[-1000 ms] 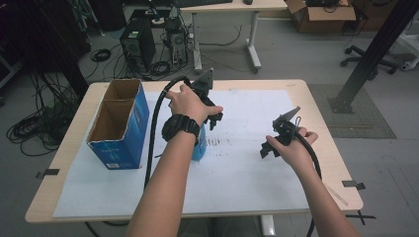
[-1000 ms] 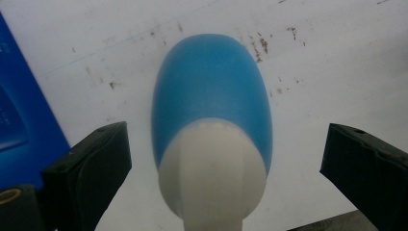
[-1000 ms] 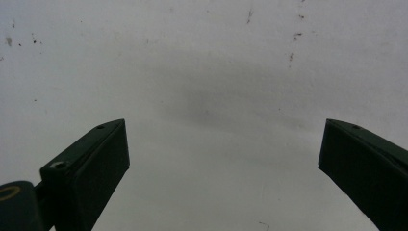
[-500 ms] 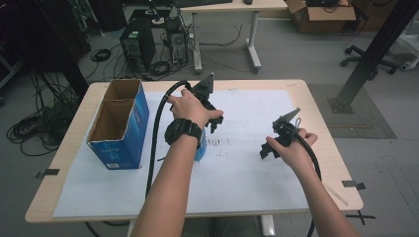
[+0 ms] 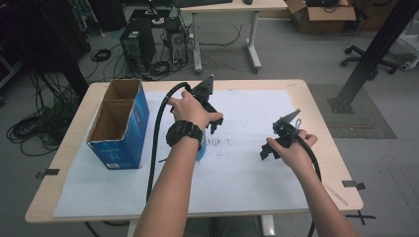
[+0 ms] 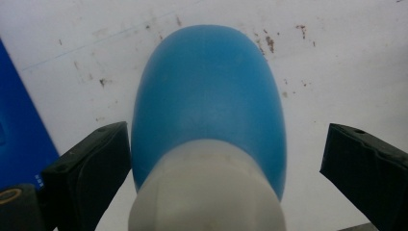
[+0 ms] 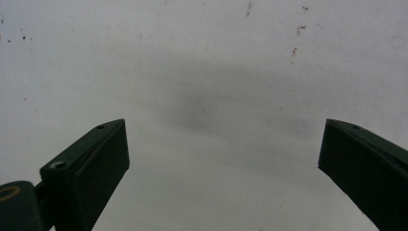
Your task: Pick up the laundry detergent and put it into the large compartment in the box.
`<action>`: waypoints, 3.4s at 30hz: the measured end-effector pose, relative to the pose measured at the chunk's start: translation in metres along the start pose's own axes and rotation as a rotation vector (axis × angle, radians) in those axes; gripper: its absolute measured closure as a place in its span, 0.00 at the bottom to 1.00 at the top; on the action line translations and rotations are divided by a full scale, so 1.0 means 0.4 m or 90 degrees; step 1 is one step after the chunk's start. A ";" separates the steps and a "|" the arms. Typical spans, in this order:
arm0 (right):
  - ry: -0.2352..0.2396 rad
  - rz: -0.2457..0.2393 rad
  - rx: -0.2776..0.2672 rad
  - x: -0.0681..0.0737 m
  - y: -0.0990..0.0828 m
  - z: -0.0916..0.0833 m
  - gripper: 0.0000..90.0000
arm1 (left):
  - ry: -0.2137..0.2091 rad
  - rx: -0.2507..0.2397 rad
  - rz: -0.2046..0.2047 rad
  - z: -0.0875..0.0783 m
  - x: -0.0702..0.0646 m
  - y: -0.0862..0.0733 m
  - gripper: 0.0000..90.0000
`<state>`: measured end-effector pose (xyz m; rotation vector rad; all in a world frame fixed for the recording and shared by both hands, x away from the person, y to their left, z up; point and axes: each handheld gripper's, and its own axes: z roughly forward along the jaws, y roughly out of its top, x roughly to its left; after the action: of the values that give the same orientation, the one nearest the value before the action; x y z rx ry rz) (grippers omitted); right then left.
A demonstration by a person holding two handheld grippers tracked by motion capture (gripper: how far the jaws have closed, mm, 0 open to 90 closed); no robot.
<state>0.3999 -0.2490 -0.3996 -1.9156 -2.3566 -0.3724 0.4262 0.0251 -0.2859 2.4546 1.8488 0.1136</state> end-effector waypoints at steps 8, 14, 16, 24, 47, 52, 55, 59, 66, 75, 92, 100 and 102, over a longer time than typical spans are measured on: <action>0.000 -0.004 0.002 0.004 0.001 0.004 0.04 | 0.003 -0.002 -0.007 0.000 0.010 -0.004 0.05; 0.000 -0.004 0.004 0.002 -0.001 0.006 0.04 | 0.005 -0.001 -0.005 0.004 0.009 -0.004 0.05; 0.000 -0.002 0.005 0.002 -0.001 0.006 0.04 | 0.008 0.000 -0.007 0.004 0.009 -0.003 0.05; 0.001 -0.002 0.005 0.001 -0.003 0.008 0.04 | 0.013 0.002 -0.005 0.005 0.009 -0.003 0.09; 0.002 -0.002 0.007 0.003 -0.006 0.010 0.04 | 0.008 0.002 -0.003 0.000 0.006 -0.003 0.23; 0.003 -0.005 0.005 0.004 -0.007 0.008 0.04 | 0.013 0.003 -0.005 0.000 0.008 -0.004 0.25; 0.002 -0.004 0.005 0.004 -0.007 0.007 0.04 | 0.013 0.003 -0.005 0.000 0.008 -0.004 0.26; 0.002 -0.004 0.006 0.004 -0.008 0.008 0.04 | 0.013 0.007 -0.003 0.001 0.006 -0.003 0.27; 0.002 -0.009 0.006 0.000 -0.010 0.011 0.04 | 0.017 0.007 -0.003 0.001 0.004 0.001 0.31; 0.002 -0.006 0.007 0.001 -0.009 0.012 0.04 | 0.021 0.010 -0.001 0.003 0.002 0.003 0.34; 0.002 -0.004 0.008 0.000 -0.012 0.014 0.04 | 0.025 0.012 -0.003 0.001 0.008 0.005 0.41; 0.002 -0.006 0.009 -0.003 -0.014 0.013 0.04 | 0.026 0.015 -0.004 -0.001 0.007 0.005 0.41; 0.002 -0.007 0.007 -0.004 -0.014 0.012 0.04 | 0.027 0.015 -0.003 -0.001 0.006 0.005 0.42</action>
<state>0.3951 -0.2506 -0.4052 -1.8968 -2.3625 -0.3614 0.4288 0.0269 -0.2852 2.4819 1.8839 0.1459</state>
